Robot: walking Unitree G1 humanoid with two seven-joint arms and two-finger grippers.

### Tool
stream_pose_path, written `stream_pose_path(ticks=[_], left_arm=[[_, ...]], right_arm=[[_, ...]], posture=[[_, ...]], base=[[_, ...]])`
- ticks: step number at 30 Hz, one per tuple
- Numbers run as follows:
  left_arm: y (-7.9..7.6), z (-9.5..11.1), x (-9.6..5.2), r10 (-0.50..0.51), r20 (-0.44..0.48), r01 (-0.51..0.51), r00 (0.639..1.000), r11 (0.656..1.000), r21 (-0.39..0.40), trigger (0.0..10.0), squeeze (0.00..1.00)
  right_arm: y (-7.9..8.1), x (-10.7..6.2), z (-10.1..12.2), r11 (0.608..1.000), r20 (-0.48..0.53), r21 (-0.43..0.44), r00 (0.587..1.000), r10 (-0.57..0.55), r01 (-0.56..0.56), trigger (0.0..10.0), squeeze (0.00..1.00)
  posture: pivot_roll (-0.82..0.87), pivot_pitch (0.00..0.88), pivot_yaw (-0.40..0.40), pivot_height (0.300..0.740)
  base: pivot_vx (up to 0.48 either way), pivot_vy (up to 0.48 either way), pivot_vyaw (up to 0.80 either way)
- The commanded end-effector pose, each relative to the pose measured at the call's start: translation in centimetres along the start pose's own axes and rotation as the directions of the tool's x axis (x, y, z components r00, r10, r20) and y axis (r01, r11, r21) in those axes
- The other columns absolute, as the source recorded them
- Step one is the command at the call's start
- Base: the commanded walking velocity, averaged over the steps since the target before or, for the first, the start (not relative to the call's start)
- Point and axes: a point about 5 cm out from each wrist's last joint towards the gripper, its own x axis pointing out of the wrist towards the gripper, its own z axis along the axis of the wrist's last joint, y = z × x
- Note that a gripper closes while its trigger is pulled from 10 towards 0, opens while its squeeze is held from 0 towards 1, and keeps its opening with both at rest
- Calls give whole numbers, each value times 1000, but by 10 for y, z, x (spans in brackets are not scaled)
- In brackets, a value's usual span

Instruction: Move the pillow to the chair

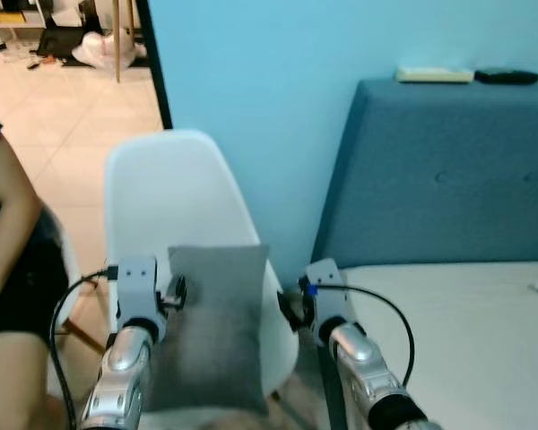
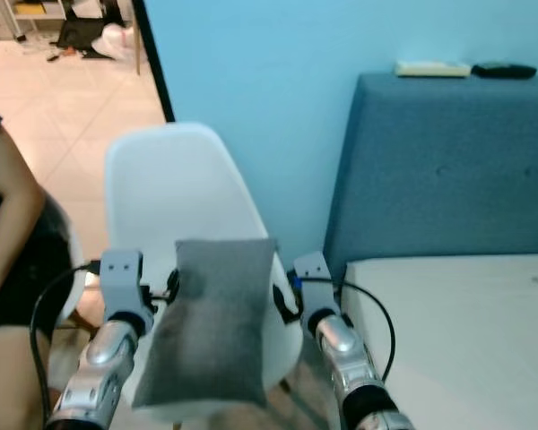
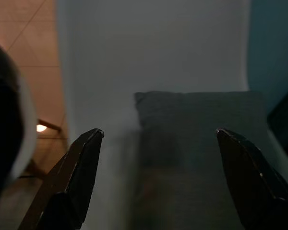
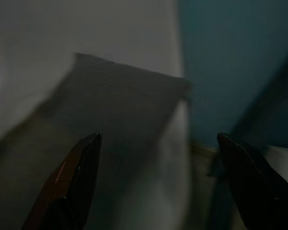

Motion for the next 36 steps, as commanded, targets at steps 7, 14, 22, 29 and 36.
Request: stream_pose_path(ticks=[7,14,22,29,36], left_arm=[[-13,2,4,-86,-33,87,996,996,28,10000,0],[-20,3,3,-132,-38,134,991,990,42,10000,0],[-18,2,6,-73,-37,74,997,997,7,10000,0],[-14,-3,6,-31,-51,32,998,999,13,10000,0],[-5,-9,3,28,-62,-27,998,1000,8,10000,0]], right_arm=[[-4,-3,-5,1000,-9,5,1000,-20,20,10000,0],[-8,-6,-8,999,-17,9,999,-36,37,10000,0],[-7,-3,-8,999,-23,0,999,-34,34,10000,0],[-5,1,-1,1000,-9,-25,1000,-14,14,10000,0],[-6,0,1,997,6,-79,1000,14,-14,10000,0]], posture=[[88,77,12,740],[90,75,12,740],[88,68,-2,740],[80,56,-20,740],[65,32,-34,740]], base=[[0,-314,0],[0,-206,0],[0,0,0],[0,0,0],[0,0,0]])
